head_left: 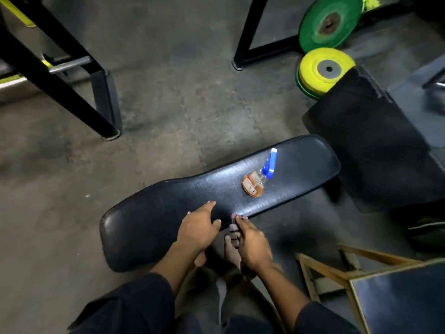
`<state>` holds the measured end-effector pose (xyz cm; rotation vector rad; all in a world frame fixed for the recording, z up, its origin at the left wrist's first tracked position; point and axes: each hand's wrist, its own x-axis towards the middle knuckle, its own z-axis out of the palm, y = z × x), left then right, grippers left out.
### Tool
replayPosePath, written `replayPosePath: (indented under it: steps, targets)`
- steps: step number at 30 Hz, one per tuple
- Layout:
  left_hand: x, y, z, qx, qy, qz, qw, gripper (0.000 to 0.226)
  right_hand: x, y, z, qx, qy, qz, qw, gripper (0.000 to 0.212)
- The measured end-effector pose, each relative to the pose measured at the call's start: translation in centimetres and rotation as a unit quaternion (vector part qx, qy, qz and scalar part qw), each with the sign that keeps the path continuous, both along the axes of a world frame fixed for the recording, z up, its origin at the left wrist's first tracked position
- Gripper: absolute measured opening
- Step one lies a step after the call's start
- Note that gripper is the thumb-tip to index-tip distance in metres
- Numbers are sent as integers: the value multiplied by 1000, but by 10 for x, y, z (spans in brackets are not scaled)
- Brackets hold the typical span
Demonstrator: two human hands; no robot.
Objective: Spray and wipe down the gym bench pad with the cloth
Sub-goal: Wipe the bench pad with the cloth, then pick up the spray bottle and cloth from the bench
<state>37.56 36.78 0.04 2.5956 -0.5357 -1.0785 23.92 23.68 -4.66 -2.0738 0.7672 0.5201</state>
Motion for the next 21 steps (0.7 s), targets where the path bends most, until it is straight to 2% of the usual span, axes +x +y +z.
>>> replayPosePath:
  steps: [6,12,16,21]
  targets:
    - [17,-43,1,-13,15,-45,999,69,-7,-32,11,-16,-6,-66,998,69]
    - [46,-101,-4,-58,22,-88,994,65,-10,-61,26,-41,4,-102,994,59]
    - [73,-142,-9,-97,30,-92,991,83,-18,-76,36,-45,19,-123,991,54]
    - [95,-179,-27,-91,68,-153,982,100,-32,-83,48,-48,32,-189,980,55]
